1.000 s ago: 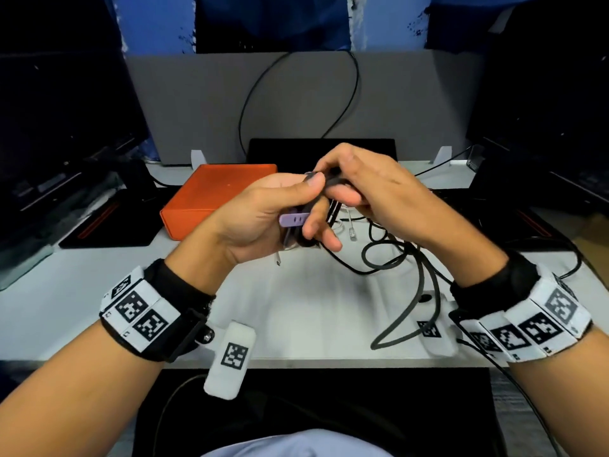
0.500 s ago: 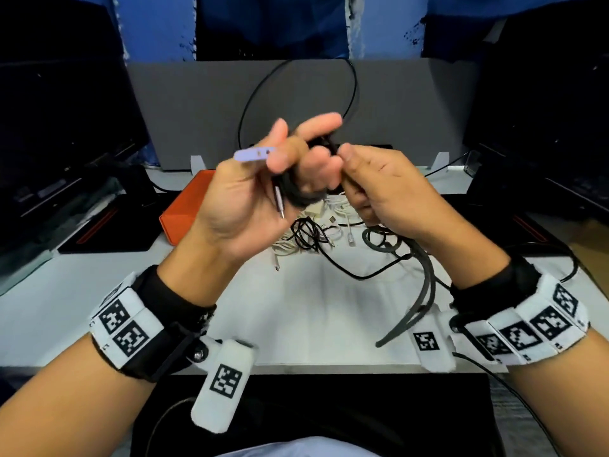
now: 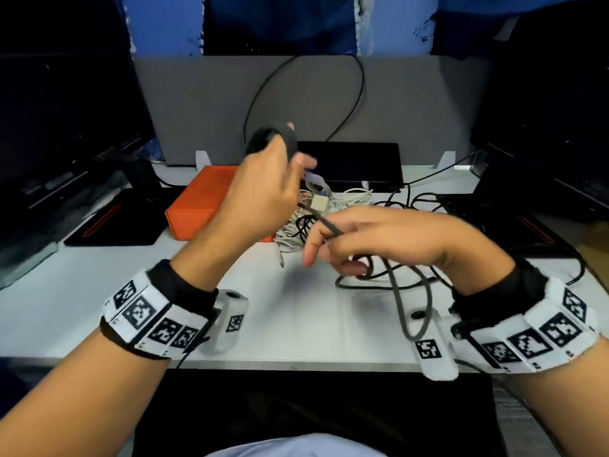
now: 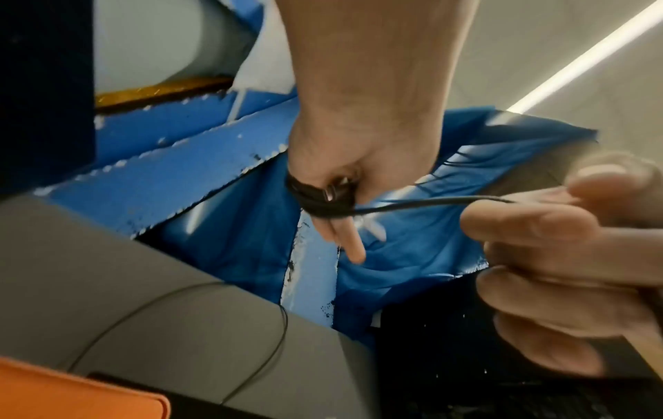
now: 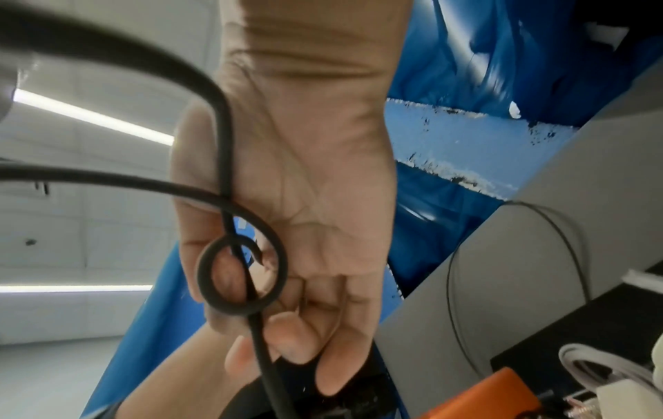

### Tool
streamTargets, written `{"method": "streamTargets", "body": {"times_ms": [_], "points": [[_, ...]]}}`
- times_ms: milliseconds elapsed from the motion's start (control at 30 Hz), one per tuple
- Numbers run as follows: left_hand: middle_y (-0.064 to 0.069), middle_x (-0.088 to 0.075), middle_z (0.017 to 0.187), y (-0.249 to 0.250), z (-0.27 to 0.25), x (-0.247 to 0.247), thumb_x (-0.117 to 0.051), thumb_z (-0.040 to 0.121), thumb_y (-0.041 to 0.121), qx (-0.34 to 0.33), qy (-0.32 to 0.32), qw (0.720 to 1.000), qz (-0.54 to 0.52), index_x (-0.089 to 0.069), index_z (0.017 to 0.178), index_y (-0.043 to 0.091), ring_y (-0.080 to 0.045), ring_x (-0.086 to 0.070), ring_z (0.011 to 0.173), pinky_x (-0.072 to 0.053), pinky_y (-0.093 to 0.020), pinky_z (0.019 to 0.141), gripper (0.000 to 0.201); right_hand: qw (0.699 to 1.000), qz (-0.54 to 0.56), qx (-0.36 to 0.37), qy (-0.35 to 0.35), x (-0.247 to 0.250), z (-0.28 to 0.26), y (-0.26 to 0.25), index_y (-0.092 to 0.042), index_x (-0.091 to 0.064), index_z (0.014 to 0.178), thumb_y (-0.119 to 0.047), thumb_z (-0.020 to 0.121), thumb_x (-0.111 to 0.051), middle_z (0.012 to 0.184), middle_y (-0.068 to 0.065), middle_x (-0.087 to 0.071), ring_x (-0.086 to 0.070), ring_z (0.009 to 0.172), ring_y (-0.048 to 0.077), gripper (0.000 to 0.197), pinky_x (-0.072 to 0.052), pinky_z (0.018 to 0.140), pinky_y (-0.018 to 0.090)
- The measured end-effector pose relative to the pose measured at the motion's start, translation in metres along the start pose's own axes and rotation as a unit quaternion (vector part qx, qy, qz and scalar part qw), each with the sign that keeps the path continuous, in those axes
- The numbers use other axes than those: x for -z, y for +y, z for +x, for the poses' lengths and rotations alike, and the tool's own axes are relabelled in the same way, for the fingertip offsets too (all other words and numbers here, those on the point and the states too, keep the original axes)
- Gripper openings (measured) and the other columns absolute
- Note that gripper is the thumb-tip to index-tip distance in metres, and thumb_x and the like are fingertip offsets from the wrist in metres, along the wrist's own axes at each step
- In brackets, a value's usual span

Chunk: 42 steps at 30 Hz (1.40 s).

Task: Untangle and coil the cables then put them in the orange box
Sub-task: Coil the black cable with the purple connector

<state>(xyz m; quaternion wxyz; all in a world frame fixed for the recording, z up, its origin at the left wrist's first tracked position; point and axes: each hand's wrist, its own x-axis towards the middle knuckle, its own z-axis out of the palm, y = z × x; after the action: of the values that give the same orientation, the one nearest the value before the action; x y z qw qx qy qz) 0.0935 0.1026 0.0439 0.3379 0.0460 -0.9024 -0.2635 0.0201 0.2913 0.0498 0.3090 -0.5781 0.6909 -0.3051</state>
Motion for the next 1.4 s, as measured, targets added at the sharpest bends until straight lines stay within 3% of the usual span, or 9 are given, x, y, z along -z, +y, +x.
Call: {"method": "streamTargets", "body": {"times_ms": [100,267,400,500,733,833,900,1067,1400], "points": [[0.005,-0.071,0.087,-0.001,0.0,0.013,-0.042,0.107,0.038,-0.002,-0.136,0.986,0.095,-0.06,0.11,0.006,-0.006,-0.068,0.08,-0.05,-0.02,0.07,0.037,0.997,0.067,0.014,0.041,0.021,-0.011,0.006,-0.001,-0.073,0.106,-0.042,0.101,-0.04,0.055,0.005,-0.044,-0.055,0.076,0.038,0.053,-0.047,0.074,0.025],[0.003,-0.068,0.066,0.015,-0.004,0.05,-0.066,0.086,0.041,0.09,-0.261,0.947,-0.165,-0.068,0.118,0.015,-0.005,-0.06,0.062,-0.045,-0.014,0.056,0.041,0.96,0.269,0.024,0.069,0.049,-0.024,0.017,0.003,-0.066,0.121,-0.081,0.088,-0.016,0.067,0.008,-0.042,-0.04,0.059,0.023,0.103,-0.037,0.054,0.03],[-0.017,-0.073,0.079,0.004,0.004,0.067,-0.074,0.086,0.045,0.042,-0.157,0.985,-0.054,-0.07,0.093,0.017,-0.023,-0.056,0.065,-0.042,-0.036,0.062,0.03,0.952,0.277,-0.029,0.129,0.052,-0.016,0.023,-0.016,-0.068,0.125,-0.085,0.089,-0.008,0.075,0.004,-0.041,-0.023,0.055,0.012,0.099,-0.012,0.045,0.025],[-0.005,-0.073,0.074,-0.001,0.008,0.064,-0.07,0.091,0.049,0.041,-0.105,0.991,0.066,-0.066,0.081,0.019,-0.028,-0.057,0.061,-0.048,-0.043,0.06,0.032,0.952,0.243,-0.052,0.176,0.048,-0.011,0.024,-0.023,-0.067,0.125,-0.079,0.094,-0.027,0.076,0.004,-0.049,-0.02,0.054,0.011,0.075,-0.009,0.048,0.027],[0.001,-0.068,0.076,-0.006,0.012,0.065,-0.066,0.093,0.051,0.038,-0.024,0.992,0.115,-0.062,0.078,0.024,-0.019,-0.059,0.074,-0.044,-0.036,0.065,0.032,0.956,-0.024,-0.03,0.292,0.051,-0.025,0.009,-0.027,-0.074,0.112,-0.032,0.103,-0.06,0.089,-0.013,-0.069,-0.054,0.053,-0.001,0.017,-0.04,0.05,0.009],[0.009,-0.064,0.071,-0.013,0.015,0.072,-0.065,0.095,0.049,0.052,0.024,0.988,0.145,-0.059,0.08,0.02,-0.011,-0.057,0.07,-0.041,-0.031,0.059,0.033,0.901,-0.169,-0.048,0.397,0.068,-0.028,0.021,-0.036,-0.078,0.102,-0.026,0.1,-0.066,0.088,-0.014,-0.074,-0.068,0.08,0.007,0.016,-0.057,0.081,0.034],[0.004,-0.064,0.073,-0.024,0.017,0.084,-0.064,0.096,0.048,0.073,0.074,0.98,0.168,-0.061,0.086,0.018,-0.016,-0.06,0.069,-0.044,-0.033,0.06,0.032,0.872,-0.211,-0.089,0.433,0.083,-0.035,0.037,-0.036,-0.078,0.094,-0.025,0.1,-0.065,0.082,-0.009,-0.074,-0.063,0.067,0.014,0.017,-0.051,0.071,0.033],[-0.016,-0.07,0.097,-0.051,0.021,0.108,-0.064,0.094,0.051,0.118,0.192,0.953,0.202,-0.063,0.097,0.015,-0.037,-0.064,0.093,-0.051,-0.048,0.078,0.036,0.889,-0.227,-0.218,0.332,0.109,-0.053,0.075,-0.021,-0.077,0.093,-0.016,0.1,-0.064,0.07,-0.001,-0.068,-0.056,0.065,0.019,0.015,-0.04,0.065,0.027],[-0.006,-0.058,0.09,-0.042,0.023,0.092,-0.06,0.099,0.048,0.106,0.191,0.948,0.232,-0.061,0.097,0.012,-0.026,-0.052,0.086,-0.045,-0.045,0.074,0.036,0.86,-0.188,-0.292,0.374,0.128,-0.066,0.111,-0.019,-0.073,0.084,-0.014,0.101,-0.059,0.076,0.001,-0.063,-0.057,0.072,0.02,0.022,-0.041,0.069,0.027]]}}
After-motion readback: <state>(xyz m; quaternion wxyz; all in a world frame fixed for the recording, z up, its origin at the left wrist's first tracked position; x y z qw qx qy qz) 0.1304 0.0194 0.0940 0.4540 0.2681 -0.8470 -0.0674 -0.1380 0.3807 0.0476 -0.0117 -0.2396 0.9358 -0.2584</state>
